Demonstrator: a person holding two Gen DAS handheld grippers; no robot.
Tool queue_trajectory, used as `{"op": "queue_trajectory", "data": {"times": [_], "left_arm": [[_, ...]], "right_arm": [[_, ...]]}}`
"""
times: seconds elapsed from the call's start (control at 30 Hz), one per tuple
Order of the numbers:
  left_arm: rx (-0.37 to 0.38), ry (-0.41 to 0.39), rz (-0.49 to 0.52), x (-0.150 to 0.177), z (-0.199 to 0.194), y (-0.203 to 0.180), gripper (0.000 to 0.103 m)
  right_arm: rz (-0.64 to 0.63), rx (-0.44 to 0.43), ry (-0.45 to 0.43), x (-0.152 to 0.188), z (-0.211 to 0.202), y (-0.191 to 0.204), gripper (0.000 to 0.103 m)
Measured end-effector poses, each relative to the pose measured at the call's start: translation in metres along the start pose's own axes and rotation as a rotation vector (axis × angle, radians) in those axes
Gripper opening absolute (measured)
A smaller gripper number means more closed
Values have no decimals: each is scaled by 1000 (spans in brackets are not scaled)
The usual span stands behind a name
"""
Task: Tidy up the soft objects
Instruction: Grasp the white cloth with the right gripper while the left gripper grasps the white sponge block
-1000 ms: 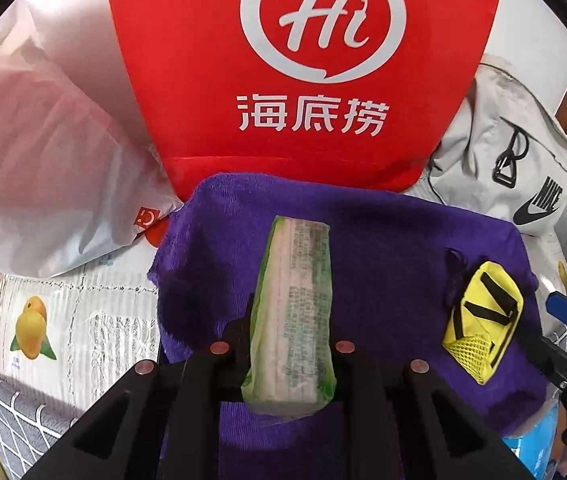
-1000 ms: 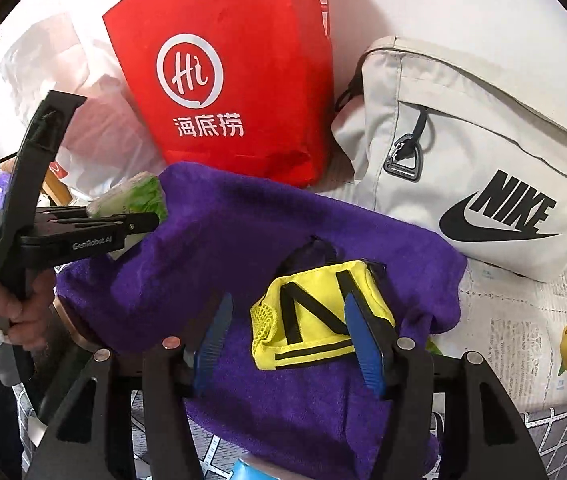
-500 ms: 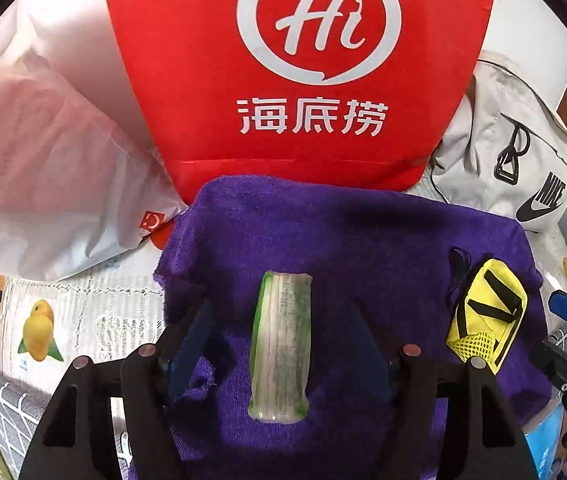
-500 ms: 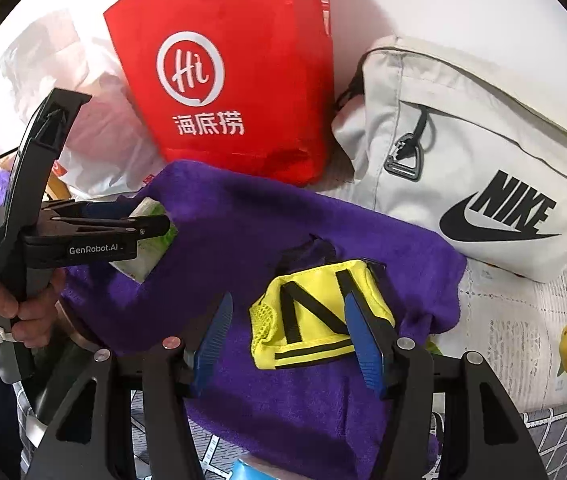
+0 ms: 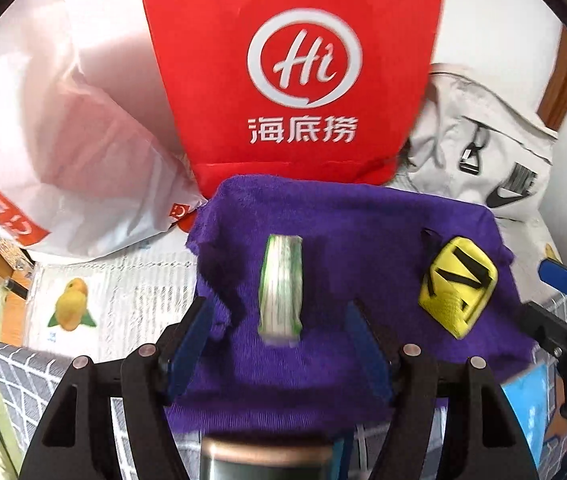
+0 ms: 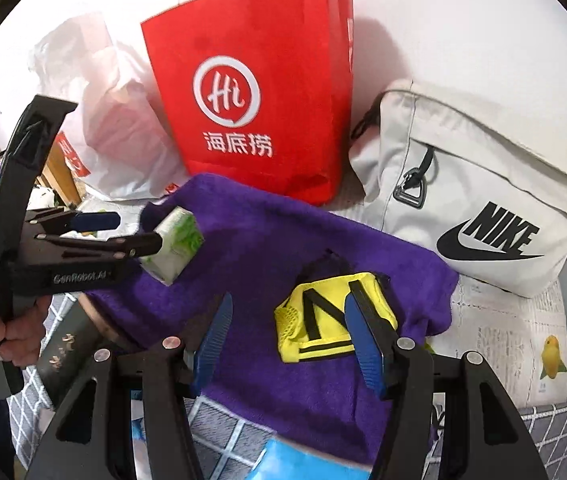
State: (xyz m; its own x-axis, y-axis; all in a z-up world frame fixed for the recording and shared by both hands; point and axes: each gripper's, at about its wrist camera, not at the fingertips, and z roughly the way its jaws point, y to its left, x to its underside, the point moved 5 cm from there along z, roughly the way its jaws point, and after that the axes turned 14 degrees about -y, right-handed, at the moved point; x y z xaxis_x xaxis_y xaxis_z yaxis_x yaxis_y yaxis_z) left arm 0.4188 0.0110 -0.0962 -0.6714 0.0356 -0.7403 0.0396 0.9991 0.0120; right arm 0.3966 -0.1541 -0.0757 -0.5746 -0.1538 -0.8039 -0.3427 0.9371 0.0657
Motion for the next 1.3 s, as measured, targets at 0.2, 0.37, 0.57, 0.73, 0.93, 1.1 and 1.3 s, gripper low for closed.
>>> {"op": "queue_trajectory", "data": {"times": [0.2, 0.37, 0.57, 0.73, 0.93, 1.1, 1.3], "left_arm": [[23, -36, 8, 16, -47, -7, 67], [38, -47, 21, 37, -78, -5, 68], [37, -53, -6, 72, -112, 11, 67], [40, -57, -32, 103, -130, 29, 68], [117, -60, -76, 137, -140, 43, 67], [150, -21, -76, 163, -133, 42, 67], [230, -11, -82, 179, -127, 34, 67]], "right_arm": [[1, 10, -15, 5, -38, 14, 58], [1, 1, -8, 27, -69, 33, 58], [8, -65, 35, 68, -83, 66, 58], [-15, -125, 85, 98, -66, 94, 58], [-47, -132, 144, 124, -44, 116, 58], [-41, -116, 173, 140, -30, 117, 54], [-38, -121, 100, 138, -43, 111, 25]]}}
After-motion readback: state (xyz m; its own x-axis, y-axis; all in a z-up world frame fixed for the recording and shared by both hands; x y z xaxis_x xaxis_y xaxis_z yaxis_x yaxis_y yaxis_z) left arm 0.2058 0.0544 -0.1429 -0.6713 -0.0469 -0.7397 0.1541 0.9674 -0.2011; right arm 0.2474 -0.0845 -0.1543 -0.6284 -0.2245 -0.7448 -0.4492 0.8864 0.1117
